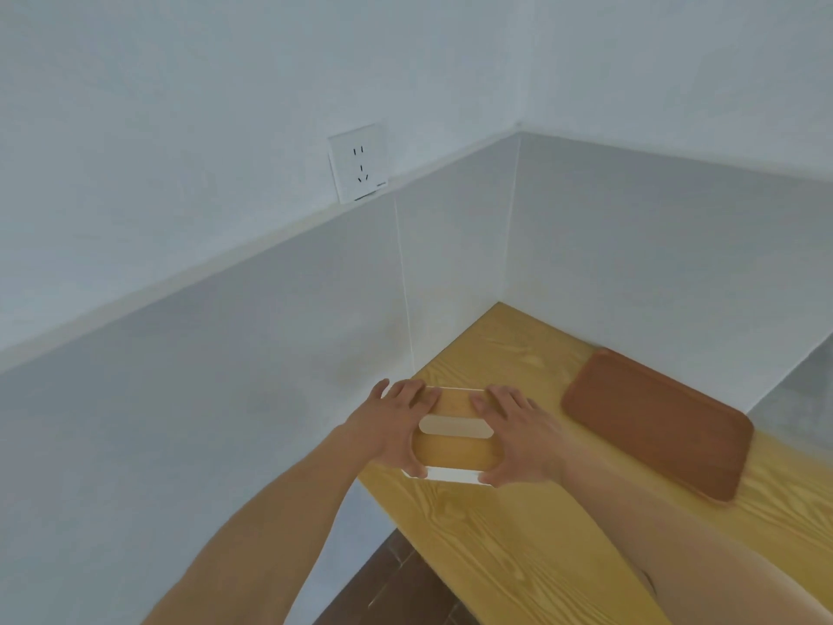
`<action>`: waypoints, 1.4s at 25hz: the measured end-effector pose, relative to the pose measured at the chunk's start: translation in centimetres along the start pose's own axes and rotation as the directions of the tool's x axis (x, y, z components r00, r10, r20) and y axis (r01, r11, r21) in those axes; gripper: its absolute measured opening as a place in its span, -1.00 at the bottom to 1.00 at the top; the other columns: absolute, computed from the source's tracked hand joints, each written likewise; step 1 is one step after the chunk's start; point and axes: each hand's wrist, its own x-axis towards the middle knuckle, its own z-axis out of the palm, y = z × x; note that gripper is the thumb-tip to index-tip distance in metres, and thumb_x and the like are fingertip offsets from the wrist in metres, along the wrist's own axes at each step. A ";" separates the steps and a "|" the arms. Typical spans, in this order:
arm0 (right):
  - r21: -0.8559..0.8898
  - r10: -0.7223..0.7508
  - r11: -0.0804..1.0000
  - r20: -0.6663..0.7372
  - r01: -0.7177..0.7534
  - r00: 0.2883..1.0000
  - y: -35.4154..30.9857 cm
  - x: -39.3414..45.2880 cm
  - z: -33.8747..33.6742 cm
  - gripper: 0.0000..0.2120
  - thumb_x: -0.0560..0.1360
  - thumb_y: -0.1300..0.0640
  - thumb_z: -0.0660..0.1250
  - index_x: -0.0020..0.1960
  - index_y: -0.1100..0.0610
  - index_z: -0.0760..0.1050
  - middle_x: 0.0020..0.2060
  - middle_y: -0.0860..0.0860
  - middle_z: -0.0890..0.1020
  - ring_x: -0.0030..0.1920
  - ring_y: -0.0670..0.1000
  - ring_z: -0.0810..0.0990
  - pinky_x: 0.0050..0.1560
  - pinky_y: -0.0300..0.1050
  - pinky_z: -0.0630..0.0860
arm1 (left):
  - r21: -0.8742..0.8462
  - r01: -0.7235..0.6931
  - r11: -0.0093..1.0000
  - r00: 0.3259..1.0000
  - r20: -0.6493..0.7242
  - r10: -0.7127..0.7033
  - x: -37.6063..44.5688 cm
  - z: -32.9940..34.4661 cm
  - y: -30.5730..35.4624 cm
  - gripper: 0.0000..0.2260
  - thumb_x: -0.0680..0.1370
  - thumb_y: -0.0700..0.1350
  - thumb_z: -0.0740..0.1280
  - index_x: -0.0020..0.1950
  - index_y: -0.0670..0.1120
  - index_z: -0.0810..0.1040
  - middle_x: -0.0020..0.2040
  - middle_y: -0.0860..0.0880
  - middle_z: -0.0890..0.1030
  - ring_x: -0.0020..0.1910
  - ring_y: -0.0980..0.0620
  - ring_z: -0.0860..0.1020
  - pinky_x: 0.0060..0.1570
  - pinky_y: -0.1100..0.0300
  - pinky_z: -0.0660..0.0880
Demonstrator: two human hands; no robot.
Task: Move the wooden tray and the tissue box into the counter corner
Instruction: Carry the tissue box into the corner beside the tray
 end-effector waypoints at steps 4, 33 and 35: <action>0.005 0.048 0.999 0.019 -0.048 0.999 2.4 1.6 -0.4 0.13 0.19 -0.42 0.34 0.57 0.00 -0.08 0.55 0.09 0.08 0.54 0.14 0.01 0.50 0.07 0.11 | -0.013 -0.065 0.998 0.998 0.004 0.065 4.4 -0.1 -0.9 0.09 0.21 0.35 0.44 0.57 0.05 -0.05 0.54 -0.05 0.10 0.53 -0.06 0.07 0.51 -0.17 -0.08; 0.116 0.546 0.815 0.177 -0.568 0.819 11.4 14.6 3.3 0.16 0.26 -0.29 0.51 0.60 -0.02 -0.13 0.61 0.10 0.01 0.58 0.14 -0.05 0.52 0.14 0.09 | 0.103 -0.476 0.874 0.865 0.233 0.444 31.6 1.5 -6.9 0.13 0.27 0.26 0.48 0.59 -0.02 -0.16 0.56 -0.14 0.03 0.54 -0.14 0.03 0.50 -0.16 0.00; 0.118 0.538 0.820 0.176 -0.561 0.824 11.5 15.4 3.8 0.16 0.25 -0.30 0.51 0.60 -0.01 -0.12 0.60 0.10 0.02 0.58 0.15 -0.04 0.52 0.15 0.10 | 0.103 -0.462 0.881 0.872 0.236 0.430 32.2 2.1 -7.5 0.13 0.26 0.25 0.48 0.59 -0.01 -0.16 0.56 -0.14 0.03 0.54 -0.15 0.04 0.50 -0.15 0.01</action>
